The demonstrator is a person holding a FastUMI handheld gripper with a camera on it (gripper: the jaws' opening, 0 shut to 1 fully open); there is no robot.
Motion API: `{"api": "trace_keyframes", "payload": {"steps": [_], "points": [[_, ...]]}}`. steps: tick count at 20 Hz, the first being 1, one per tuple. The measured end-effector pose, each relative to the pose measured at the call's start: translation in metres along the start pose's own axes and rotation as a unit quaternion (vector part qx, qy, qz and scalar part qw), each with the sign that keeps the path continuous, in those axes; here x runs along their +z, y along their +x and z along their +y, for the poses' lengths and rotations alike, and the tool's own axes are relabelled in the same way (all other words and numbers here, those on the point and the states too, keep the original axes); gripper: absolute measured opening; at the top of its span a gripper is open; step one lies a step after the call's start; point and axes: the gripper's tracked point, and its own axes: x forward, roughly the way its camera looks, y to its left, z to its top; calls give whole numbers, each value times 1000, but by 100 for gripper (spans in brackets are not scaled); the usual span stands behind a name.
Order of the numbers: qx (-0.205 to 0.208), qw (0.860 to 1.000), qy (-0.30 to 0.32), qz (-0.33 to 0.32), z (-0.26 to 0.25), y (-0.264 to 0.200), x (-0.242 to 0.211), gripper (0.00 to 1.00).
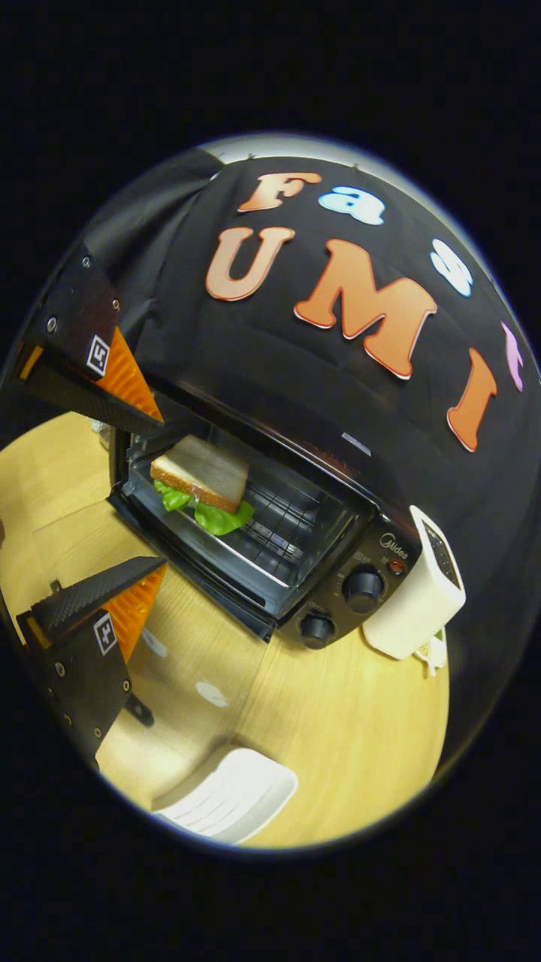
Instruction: Open the toaster oven, put the food inside, and close the toaster oven door.
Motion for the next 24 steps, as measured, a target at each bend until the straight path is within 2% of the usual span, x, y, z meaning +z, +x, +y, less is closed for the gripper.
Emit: {"api": "trace_keyframes", "payload": {"steps": [2,5,8,12,17,24], "points": [[-10,998,-56,2,-20,-15,-10,98],[-18,994,-108,12,-37,-39,-17,98],[-38,983,-178,32,-62,-52,-32,98],[-70,956,-278,62,-96,-62,-51,99],[-107,918,-370,91,-129,-53,-63,99],[-115,881,-442,122,-144,-29,-83,99]]}}
